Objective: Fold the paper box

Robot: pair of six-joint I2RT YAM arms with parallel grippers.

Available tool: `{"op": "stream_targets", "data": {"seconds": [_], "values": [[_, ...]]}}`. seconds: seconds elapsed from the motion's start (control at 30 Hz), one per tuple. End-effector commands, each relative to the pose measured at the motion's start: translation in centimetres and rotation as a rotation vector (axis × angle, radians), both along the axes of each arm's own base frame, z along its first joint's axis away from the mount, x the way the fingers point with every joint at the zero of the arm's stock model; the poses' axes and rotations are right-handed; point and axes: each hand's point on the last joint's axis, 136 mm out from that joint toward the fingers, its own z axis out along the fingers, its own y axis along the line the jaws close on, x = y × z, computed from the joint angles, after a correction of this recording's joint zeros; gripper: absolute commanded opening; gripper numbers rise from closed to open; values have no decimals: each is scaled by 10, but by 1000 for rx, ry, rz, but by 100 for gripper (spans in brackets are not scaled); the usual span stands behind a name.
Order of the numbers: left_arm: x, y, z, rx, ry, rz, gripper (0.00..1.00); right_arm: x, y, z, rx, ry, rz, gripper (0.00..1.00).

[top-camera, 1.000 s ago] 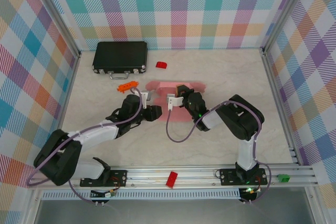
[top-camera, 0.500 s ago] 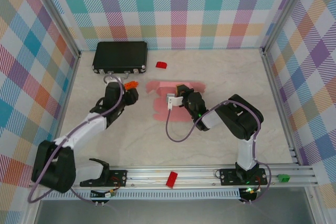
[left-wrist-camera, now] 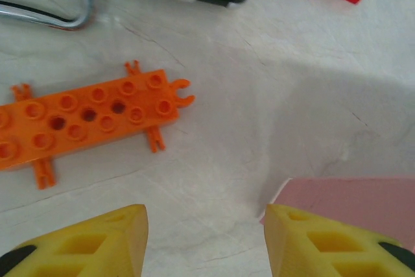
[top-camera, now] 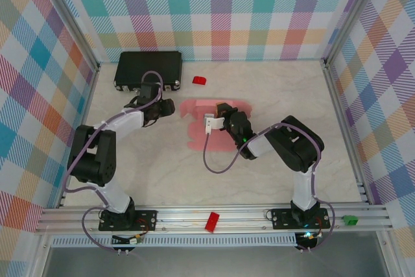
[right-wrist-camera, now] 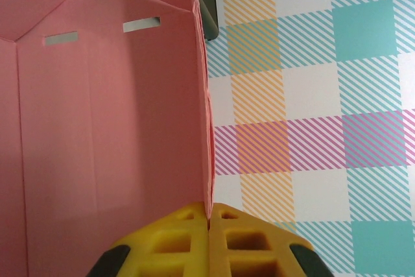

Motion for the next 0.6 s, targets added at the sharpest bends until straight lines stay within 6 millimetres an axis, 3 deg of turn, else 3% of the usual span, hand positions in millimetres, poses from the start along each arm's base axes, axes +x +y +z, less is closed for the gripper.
{"op": "stream_targets", "data": {"seconds": [0.0, 0.57], "values": [[-1, -13, -4, -35, 37, -92, 50, 1, 7, -4, -9, 8, 11, 6], [-13, -58, -7, -215, 74, -296, 46, 10, 10, -4, -19, 5, -2, 7]]}}
